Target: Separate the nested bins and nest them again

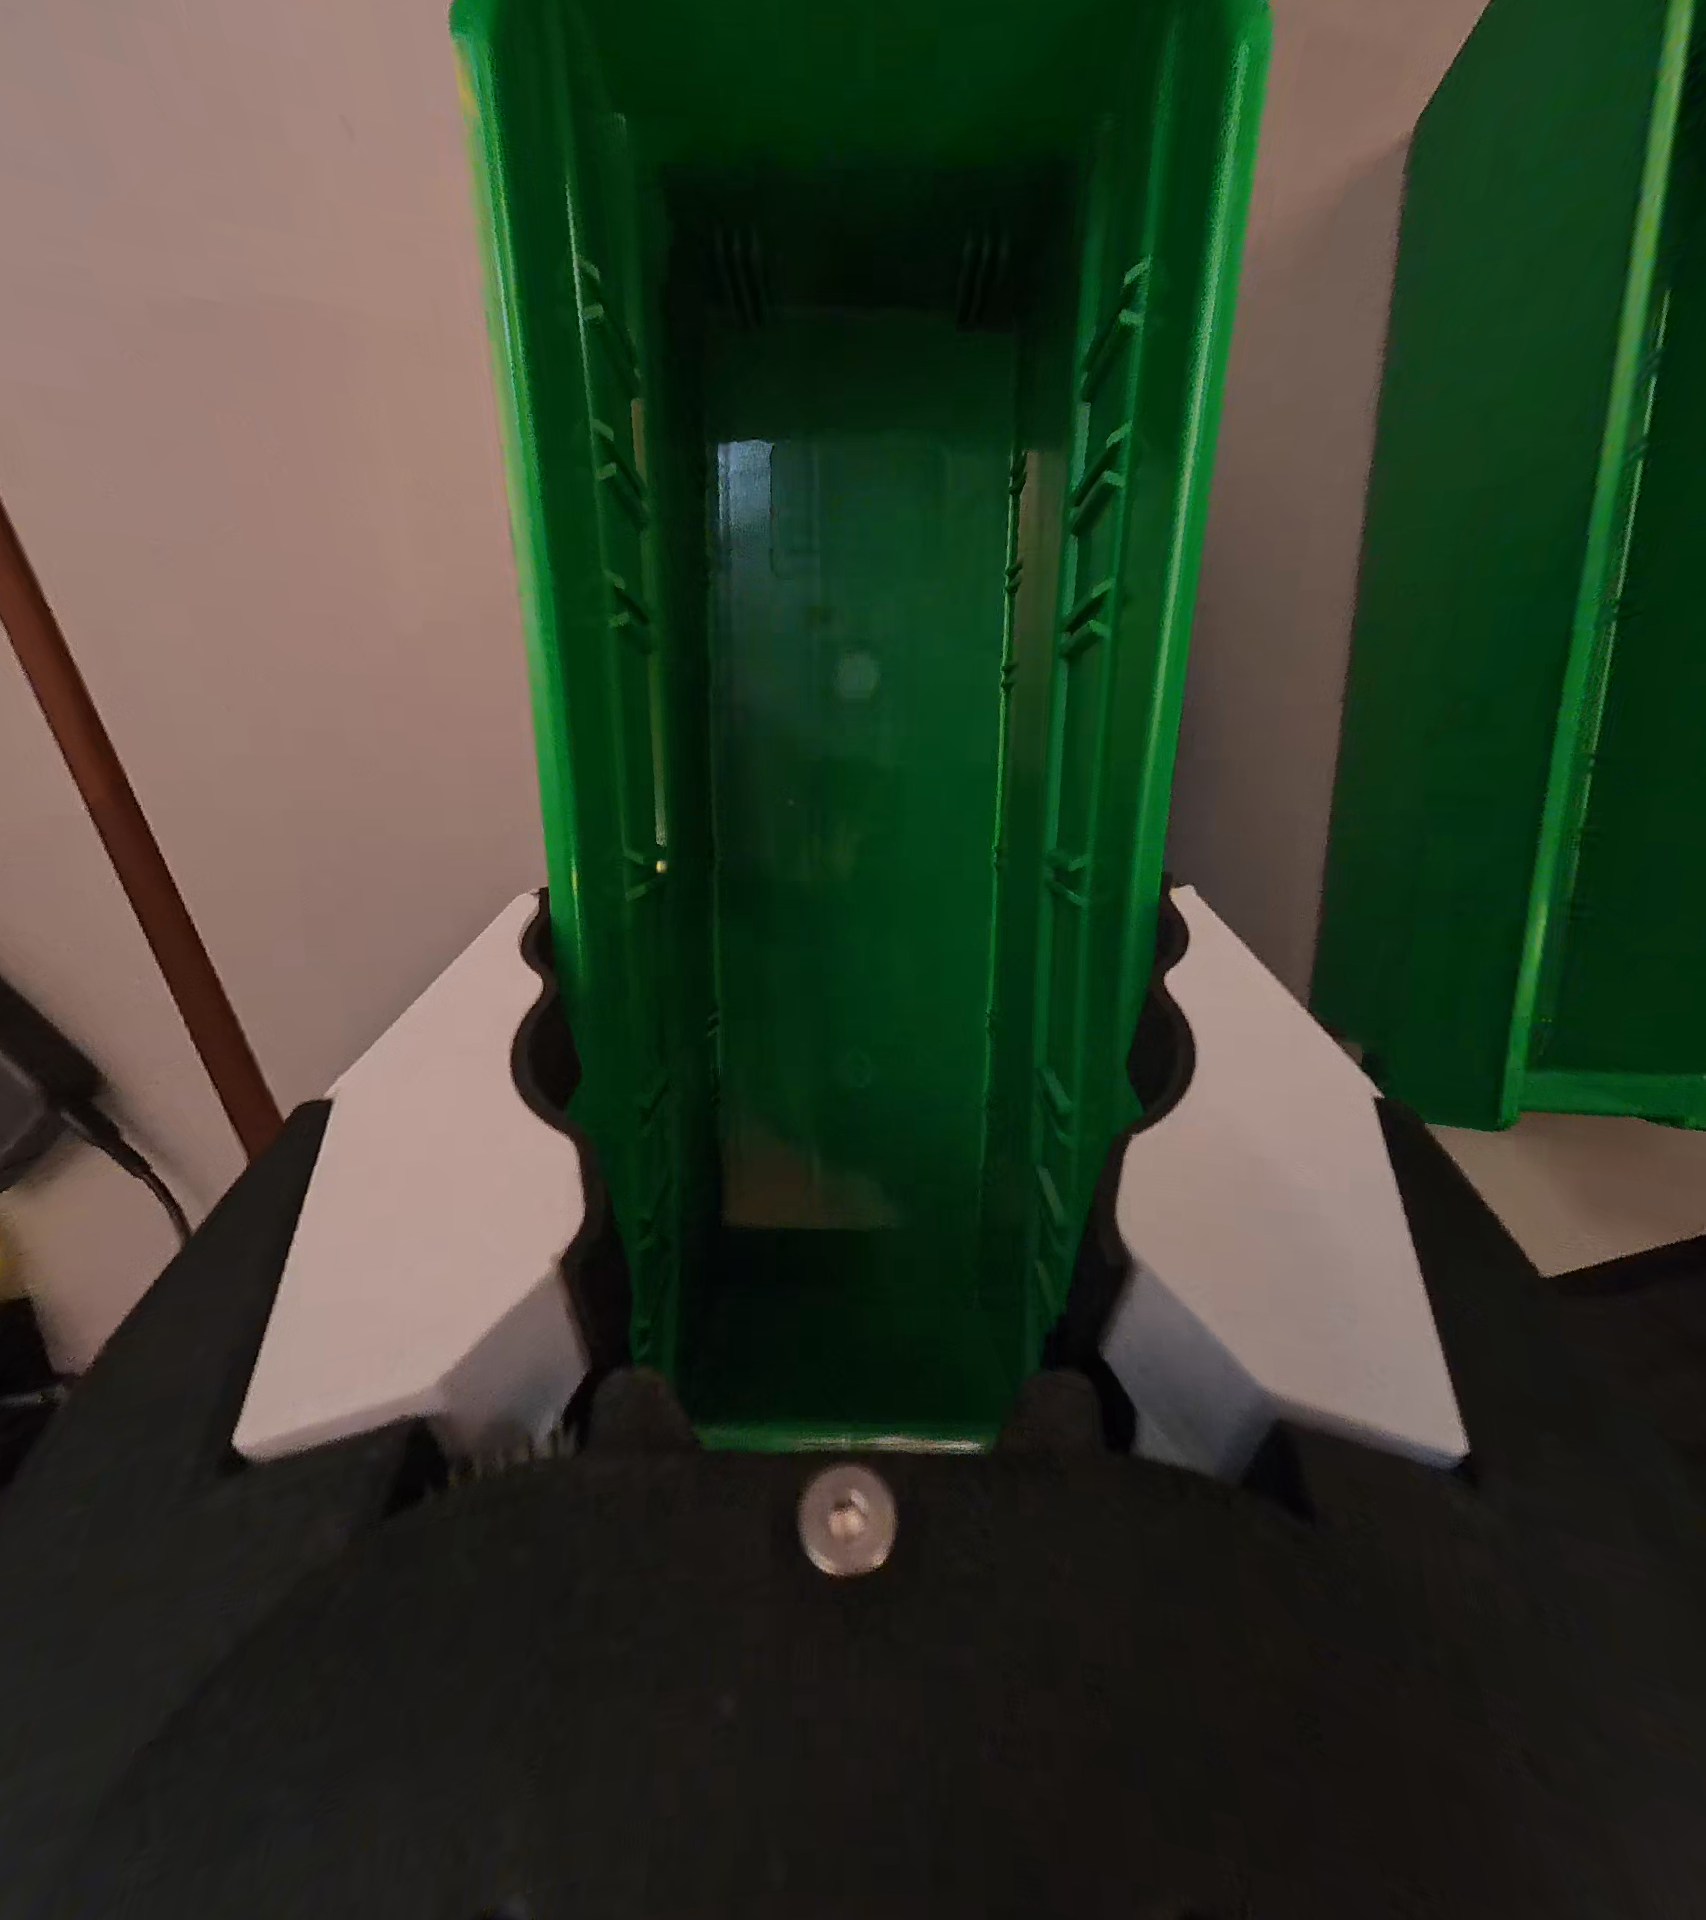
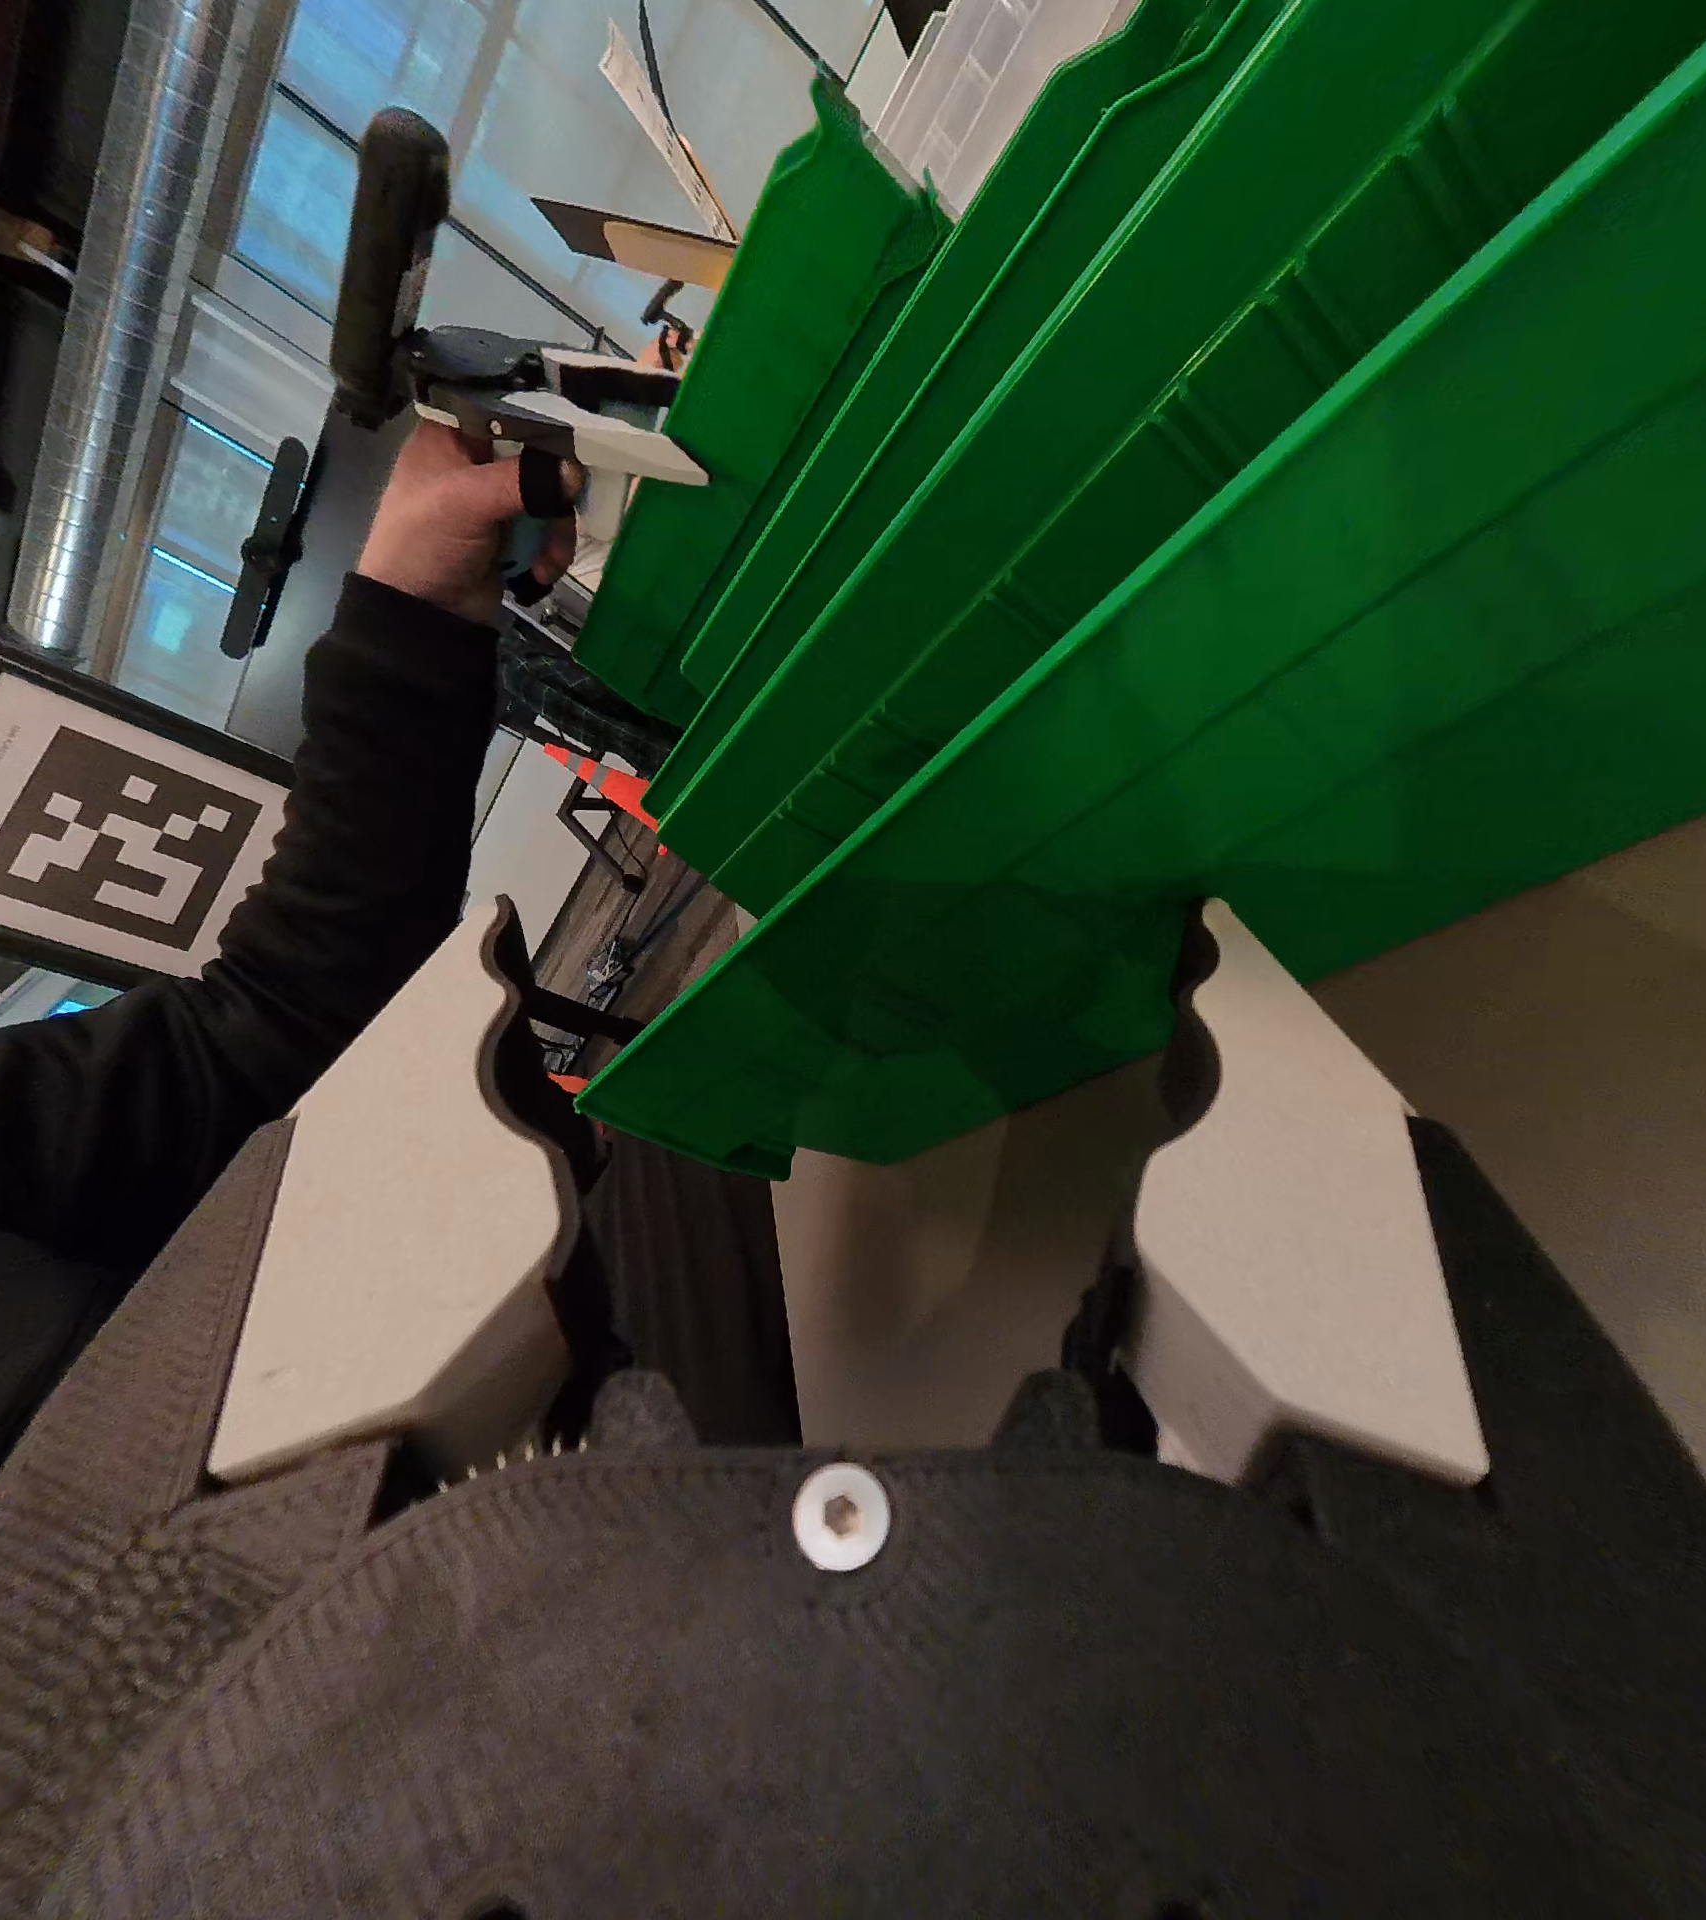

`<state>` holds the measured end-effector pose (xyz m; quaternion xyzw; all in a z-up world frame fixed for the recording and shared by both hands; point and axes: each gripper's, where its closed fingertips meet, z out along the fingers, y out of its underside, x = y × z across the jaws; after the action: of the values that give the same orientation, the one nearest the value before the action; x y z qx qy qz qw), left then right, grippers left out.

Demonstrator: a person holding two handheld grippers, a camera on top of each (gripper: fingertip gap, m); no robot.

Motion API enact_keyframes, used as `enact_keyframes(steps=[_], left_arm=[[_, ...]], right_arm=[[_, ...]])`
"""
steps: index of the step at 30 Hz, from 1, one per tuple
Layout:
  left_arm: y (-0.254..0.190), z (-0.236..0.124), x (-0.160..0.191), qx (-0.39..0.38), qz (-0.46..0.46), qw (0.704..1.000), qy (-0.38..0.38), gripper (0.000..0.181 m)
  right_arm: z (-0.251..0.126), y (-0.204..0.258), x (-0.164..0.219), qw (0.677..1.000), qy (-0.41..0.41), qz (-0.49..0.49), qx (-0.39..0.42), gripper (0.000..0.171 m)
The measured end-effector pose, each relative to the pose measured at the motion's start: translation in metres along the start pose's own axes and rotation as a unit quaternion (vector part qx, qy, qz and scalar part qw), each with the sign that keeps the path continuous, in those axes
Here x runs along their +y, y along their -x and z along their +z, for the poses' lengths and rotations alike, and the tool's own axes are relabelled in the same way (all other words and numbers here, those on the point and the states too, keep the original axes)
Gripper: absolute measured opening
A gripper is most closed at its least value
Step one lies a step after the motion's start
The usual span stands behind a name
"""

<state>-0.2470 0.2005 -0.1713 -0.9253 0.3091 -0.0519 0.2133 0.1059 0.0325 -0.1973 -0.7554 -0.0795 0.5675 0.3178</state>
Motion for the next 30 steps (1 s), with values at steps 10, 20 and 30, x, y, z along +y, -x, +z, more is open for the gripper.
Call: enact_keyframes(steps=[10, 20, 30], left_arm=[[0.003, -0.033, -0.016, -0.019, 0.008, 0.999, -0.035, 0.105], [0.004, -0.080, -0.036, -0.010, 0.007, 0.996, -0.087, 0.104], [0.077, -0.107, -0.031, -0.078, -0.023, 0.994, -0.068, 0.107]], right_arm=[[-0.001, 0.001, 0.000, 1.000, 0.001, -0.002, 0.001, 0.121], [-0.003, 0.001, 0.000, 1.000, 0.000, -0.003, 0.004, 0.121], [-0.007, -0.006, 0.000, 1.000, -0.004, 0.004, 0.010, 0.121]])
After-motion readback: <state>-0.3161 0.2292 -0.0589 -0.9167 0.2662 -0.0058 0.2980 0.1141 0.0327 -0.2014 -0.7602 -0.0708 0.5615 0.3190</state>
